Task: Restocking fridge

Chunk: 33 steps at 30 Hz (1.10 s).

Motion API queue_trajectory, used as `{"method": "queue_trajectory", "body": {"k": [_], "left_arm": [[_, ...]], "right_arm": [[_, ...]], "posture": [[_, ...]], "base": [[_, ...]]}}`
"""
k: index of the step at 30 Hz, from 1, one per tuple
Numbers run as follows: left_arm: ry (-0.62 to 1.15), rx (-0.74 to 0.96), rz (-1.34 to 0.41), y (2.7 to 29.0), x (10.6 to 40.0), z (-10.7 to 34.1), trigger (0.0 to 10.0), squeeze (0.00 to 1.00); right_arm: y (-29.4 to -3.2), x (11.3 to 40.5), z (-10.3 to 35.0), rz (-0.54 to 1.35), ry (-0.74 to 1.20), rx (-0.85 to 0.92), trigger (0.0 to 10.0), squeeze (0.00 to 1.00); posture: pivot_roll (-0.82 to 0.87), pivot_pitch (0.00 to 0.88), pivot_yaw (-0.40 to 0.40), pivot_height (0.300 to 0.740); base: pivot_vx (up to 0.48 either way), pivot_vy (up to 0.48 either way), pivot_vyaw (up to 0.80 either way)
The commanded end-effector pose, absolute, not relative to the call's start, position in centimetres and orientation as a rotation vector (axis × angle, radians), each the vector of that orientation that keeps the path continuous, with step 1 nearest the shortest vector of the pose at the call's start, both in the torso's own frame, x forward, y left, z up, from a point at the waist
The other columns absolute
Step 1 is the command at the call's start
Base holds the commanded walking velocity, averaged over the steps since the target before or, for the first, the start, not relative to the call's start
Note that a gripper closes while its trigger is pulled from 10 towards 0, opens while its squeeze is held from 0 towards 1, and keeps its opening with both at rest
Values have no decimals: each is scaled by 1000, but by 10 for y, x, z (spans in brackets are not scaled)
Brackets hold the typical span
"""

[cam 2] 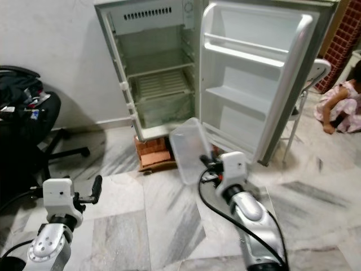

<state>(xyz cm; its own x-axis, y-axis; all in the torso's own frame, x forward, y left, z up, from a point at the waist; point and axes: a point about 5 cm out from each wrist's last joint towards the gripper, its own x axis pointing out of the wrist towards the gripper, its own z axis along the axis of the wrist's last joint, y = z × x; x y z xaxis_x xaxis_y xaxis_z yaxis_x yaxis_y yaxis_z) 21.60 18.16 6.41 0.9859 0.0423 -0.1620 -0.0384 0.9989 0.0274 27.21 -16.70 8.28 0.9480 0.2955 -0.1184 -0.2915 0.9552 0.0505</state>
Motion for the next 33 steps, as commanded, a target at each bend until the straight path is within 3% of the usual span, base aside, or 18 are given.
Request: {"method": "queue_trajectory", "body": {"k": [1, 10, 33], "left_arm": [[166, 38, 52, 188, 216, 65, 10000, 0], [164, 30, 37, 185, 218, 65, 10000, 0], [136, 2, 36, 181, 218, 66, 10000, 0]], "right_arm": [[-159, 275, 85, 323, 113, 44, 10000, 0], [-156, 276, 86, 334, 110, 49, 10000, 0], [-156, 276, 85, 314, 109, 54, 10000, 0]], "posture": [[-51, 50, 54, 740], [-52, 49, 56, 740], [-54, 78, 64, 740]], "base": [[0, 0, 413], [109, 0, 695], [318, 334, 0]]}}
